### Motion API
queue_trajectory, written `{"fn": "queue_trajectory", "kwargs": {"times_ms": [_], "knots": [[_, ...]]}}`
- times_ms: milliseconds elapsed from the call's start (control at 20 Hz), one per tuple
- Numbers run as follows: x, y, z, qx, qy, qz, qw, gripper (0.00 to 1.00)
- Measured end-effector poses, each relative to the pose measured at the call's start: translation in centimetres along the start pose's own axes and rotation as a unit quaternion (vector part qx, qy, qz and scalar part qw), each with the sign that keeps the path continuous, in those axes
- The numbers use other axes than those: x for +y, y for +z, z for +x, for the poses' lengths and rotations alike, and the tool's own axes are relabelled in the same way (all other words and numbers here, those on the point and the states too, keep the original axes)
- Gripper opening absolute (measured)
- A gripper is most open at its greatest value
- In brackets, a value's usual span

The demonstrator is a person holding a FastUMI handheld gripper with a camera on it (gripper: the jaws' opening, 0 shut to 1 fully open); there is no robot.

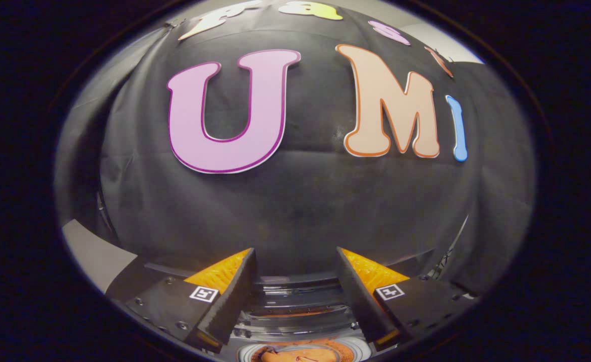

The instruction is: Put the clothes into the washing machine and then close the washing machine lid.

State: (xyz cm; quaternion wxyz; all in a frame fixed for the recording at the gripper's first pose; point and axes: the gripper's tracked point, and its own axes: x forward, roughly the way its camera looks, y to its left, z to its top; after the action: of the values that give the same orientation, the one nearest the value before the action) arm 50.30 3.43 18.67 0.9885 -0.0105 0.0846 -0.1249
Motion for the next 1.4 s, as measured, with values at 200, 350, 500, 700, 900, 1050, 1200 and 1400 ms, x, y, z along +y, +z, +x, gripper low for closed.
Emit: {"fn": "queue_trajectory", "kwargs": {"times_ms": [200,350,500,700,900,1050,1200,1400], "knots": [[-0.3,-0.4,-1.6,0.000,0.011,0.002,1.000,0.98],[-0.6,-0.7,-3.6,-0.005,0.019,0.001,1.000,0.98],[-0.9,-1.5,-6.2,-0.011,0.026,0.002,1.000,0.98],[-1.4,-3.5,-9.8,0.000,0.027,-0.002,1.000,0.98],[-1.7,-5.6,-13.9,0.003,0.032,-0.002,0.999,0.97],[-1.9,-5.9,-16.2,-0.004,0.042,0.018,0.999,0.97],[-2.8,-5.7,-18.2,-0.013,0.038,0.018,0.999,0.97],[-4.4,-5.8,-21.3,-0.037,0.039,0.014,0.998,0.97]]}}
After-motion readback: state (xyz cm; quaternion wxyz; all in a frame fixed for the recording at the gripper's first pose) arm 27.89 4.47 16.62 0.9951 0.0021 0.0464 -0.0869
